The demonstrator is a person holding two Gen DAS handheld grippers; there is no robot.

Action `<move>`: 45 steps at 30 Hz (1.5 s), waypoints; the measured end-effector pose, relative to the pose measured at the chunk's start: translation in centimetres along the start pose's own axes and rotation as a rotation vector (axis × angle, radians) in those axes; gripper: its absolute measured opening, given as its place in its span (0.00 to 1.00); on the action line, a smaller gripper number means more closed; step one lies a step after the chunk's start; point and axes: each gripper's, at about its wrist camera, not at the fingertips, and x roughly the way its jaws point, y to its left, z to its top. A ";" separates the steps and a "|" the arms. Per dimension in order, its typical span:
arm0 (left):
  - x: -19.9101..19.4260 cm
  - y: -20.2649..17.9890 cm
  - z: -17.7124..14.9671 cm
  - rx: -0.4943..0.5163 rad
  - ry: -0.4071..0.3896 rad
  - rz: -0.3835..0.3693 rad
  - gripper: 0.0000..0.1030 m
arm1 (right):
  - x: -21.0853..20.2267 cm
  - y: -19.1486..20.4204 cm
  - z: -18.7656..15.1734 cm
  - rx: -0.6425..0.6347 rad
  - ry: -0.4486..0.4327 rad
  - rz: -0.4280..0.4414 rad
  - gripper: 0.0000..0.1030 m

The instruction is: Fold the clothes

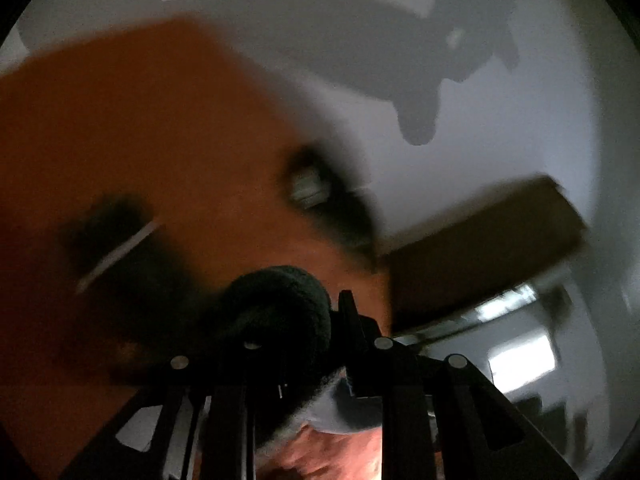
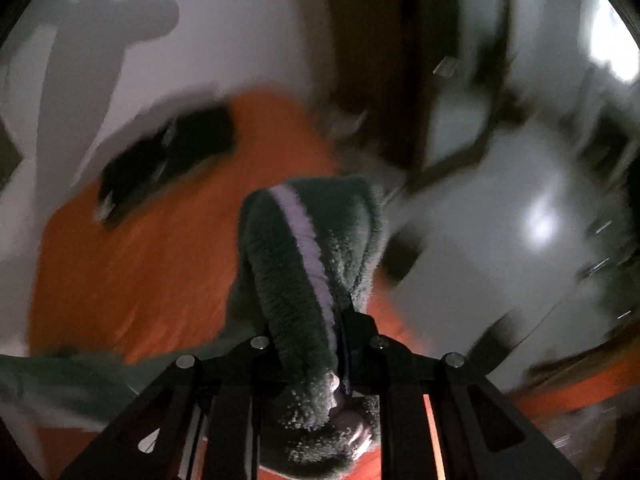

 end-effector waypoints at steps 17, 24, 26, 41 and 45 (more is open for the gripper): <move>-0.3 15.8 -2.6 -0.252 0.038 -0.044 0.53 | 7.9 7.7 -5.6 -0.025 0.113 -0.239 0.71; -1.3 13.9 -3.9 -0.219 0.040 -0.019 0.58 | 7.4 22.3 -13.0 -0.305 0.153 0.110 0.71; -1.3 13.4 -4.1 -0.175 0.027 0.007 0.50 | 7.4 27.6 -15.9 -0.417 0.168 0.192 0.71; -1.3 1.3 -8.1 0.321 0.280 -0.113 0.14 | 0.9 55.2 -32.6 -0.778 0.192 0.698 0.74; 0.1 1.0 -9.0 0.316 0.308 -0.131 0.14 | 1.7 56.8 -33.6 -0.784 0.217 0.703 0.75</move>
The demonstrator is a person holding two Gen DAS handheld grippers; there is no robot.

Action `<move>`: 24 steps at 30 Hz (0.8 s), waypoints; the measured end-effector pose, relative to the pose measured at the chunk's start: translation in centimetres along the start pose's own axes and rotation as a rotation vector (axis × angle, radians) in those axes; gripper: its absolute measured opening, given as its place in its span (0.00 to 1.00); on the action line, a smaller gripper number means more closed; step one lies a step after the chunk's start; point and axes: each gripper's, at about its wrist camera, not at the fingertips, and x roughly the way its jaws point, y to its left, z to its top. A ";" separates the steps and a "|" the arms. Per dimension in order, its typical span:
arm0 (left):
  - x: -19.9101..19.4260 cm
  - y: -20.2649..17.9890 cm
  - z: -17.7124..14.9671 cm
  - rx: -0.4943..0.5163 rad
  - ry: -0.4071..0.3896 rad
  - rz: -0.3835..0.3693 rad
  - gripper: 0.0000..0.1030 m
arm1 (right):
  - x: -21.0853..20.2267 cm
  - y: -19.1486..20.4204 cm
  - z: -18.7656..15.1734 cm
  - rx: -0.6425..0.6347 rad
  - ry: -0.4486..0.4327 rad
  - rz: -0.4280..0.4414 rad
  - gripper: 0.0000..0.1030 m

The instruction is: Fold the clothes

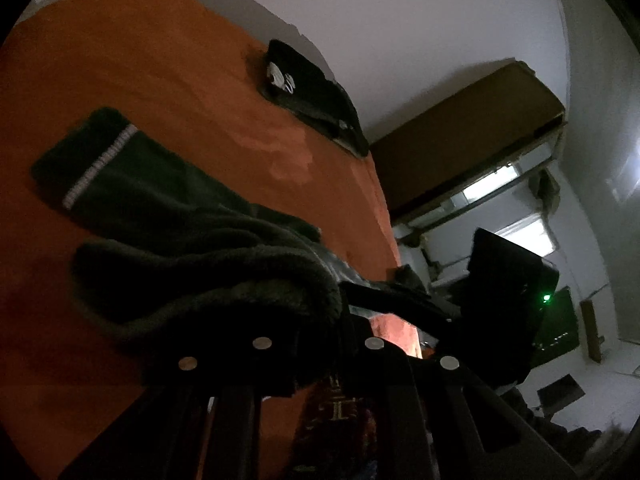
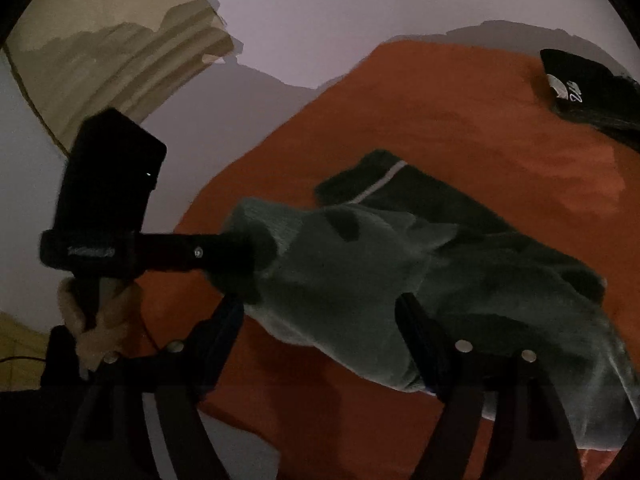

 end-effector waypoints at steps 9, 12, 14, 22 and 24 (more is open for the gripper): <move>0.3 -1.1 -0.4 -0.027 -0.030 -0.050 0.14 | 2.6 0.1 -1.2 0.172 -0.009 0.066 0.75; -0.2 -1.6 -0.4 -0.012 -0.039 -0.039 0.19 | 1.9 0.5 -1.1 0.146 -0.081 0.046 0.37; -1.6 -1.0 0.1 -0.047 -0.056 -0.091 0.22 | 0.2 0.7 -1.2 0.082 -0.132 -0.041 0.25; -6.6 -0.6 0.8 0.003 -0.195 -0.080 0.65 | -6.7 -6.4 -0.2 0.223 -0.219 -0.107 0.23; -4.9 -1.6 0.5 0.066 -0.155 -0.041 0.70 | -8.0 -7.2 -0.4 0.242 -0.225 -0.089 0.23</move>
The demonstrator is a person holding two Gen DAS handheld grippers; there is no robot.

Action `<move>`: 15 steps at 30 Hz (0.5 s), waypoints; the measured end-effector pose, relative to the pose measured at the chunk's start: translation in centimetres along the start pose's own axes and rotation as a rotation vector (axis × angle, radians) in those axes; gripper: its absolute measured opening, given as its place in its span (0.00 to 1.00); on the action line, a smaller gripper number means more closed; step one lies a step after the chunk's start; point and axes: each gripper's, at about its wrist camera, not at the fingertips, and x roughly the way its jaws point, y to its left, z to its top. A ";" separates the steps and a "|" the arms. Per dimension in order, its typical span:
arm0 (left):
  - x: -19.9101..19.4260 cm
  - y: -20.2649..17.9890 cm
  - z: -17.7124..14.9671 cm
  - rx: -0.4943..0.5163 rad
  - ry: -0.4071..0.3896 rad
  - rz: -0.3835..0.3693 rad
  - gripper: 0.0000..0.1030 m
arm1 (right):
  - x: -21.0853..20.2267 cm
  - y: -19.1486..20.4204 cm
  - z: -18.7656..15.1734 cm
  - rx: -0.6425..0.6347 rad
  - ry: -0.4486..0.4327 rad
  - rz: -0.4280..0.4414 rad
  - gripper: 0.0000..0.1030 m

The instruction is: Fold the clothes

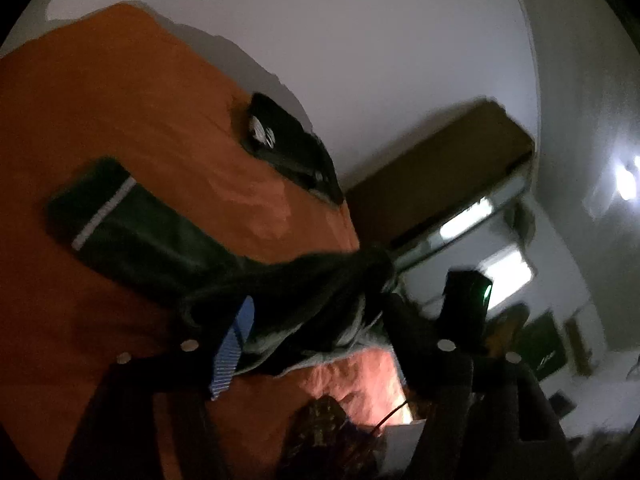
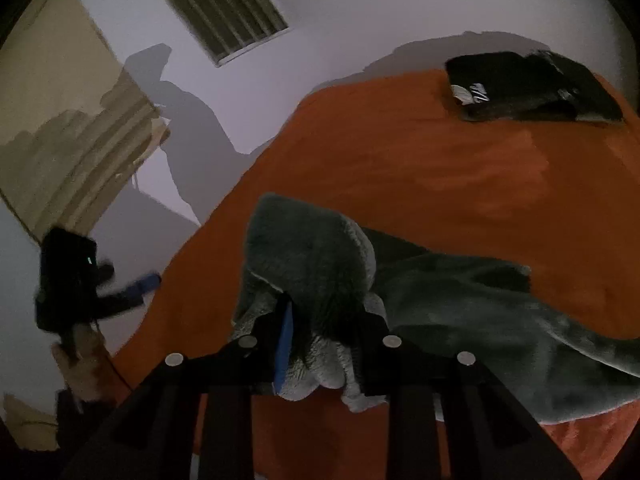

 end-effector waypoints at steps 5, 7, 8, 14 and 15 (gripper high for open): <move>5.7 -0.9 -2.4 0.128 0.127 0.168 0.75 | -3.0 1.0 0.4 -0.016 -0.007 0.036 0.23; 7.3 -0.4 -3.2 0.113 0.150 0.148 0.75 | -3.8 1.3 0.4 -0.027 -0.004 0.050 0.23; 8.0 -0.2 -3.6 0.106 0.158 0.137 0.75 | -4.0 1.6 0.3 -0.032 -0.001 0.055 0.23; 8.9 -0.5 -4.4 0.150 0.139 0.154 0.21 | -3.9 2.2 0.5 -0.051 0.007 0.074 0.23; 8.8 -0.7 -4.4 0.159 0.145 0.169 0.07 | -3.7 2.1 0.7 -0.053 0.008 0.073 0.23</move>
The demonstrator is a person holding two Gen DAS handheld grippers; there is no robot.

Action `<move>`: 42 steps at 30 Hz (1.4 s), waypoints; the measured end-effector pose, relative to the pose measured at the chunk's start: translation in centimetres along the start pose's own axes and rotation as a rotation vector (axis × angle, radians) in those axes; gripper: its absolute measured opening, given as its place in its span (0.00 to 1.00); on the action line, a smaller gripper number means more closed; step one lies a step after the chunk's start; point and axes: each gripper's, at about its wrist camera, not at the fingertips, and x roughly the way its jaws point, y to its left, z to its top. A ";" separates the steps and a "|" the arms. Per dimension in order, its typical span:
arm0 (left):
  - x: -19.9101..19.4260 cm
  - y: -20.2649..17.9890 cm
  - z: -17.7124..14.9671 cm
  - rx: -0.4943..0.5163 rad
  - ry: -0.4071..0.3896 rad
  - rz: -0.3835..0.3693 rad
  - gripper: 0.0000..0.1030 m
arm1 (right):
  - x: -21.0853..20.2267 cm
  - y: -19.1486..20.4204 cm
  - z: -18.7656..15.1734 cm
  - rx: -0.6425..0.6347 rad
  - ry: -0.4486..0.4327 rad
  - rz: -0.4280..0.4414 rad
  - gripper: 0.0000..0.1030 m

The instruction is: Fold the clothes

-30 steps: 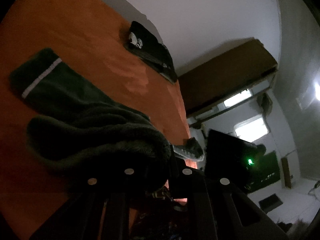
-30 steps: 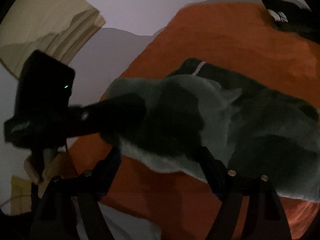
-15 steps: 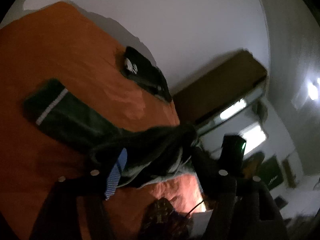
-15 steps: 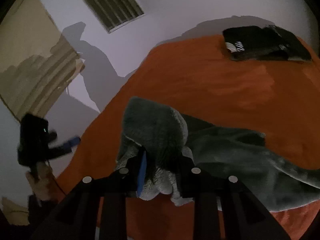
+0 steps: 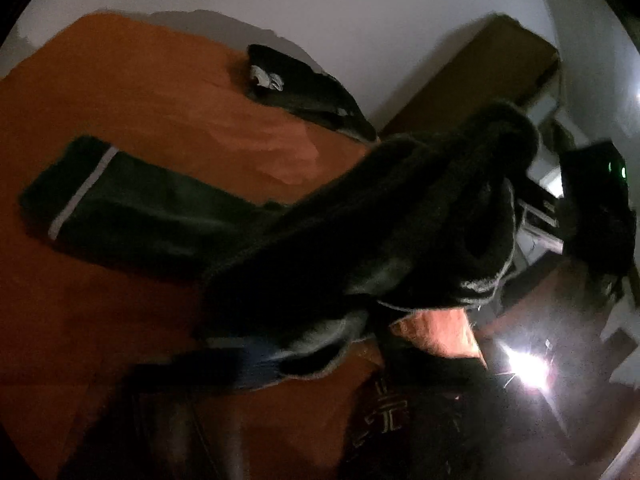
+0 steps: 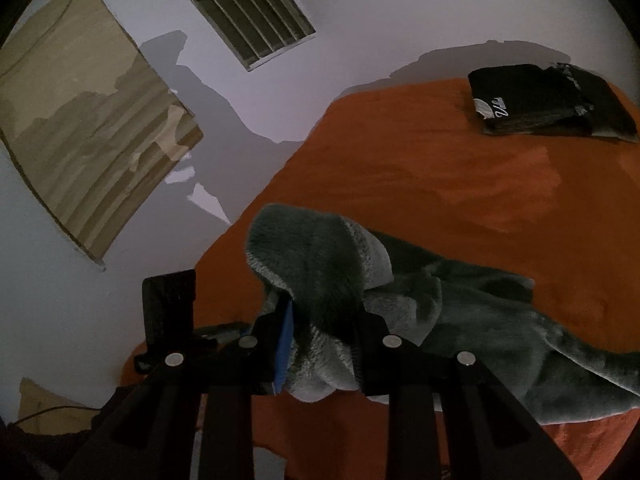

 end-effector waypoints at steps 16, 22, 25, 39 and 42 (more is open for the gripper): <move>-3.8 21.9 -4.2 -0.781 0.220 0.475 0.10 | 6.1 -6.1 -1.5 0.056 0.164 -0.104 0.60; -6.3 20.1 -3.1 -0.798 0.180 0.469 0.25 | -0.3 -16.3 -5.0 0.223 0.146 -0.243 0.61; -8.8 16.5 -1.9 -0.707 0.111 0.435 0.57 | -5.5 -23.2 -7.9 0.385 0.122 -0.332 0.61; 0.6 6.2 -9.9 -0.391 0.453 0.448 0.67 | -17.8 -36.6 -17.0 0.826 -0.060 -0.408 0.61; 2.8 7.0 -10.0 -0.366 0.443 0.461 0.67 | -17.8 -36.9 -17.4 0.815 -0.053 -0.422 0.61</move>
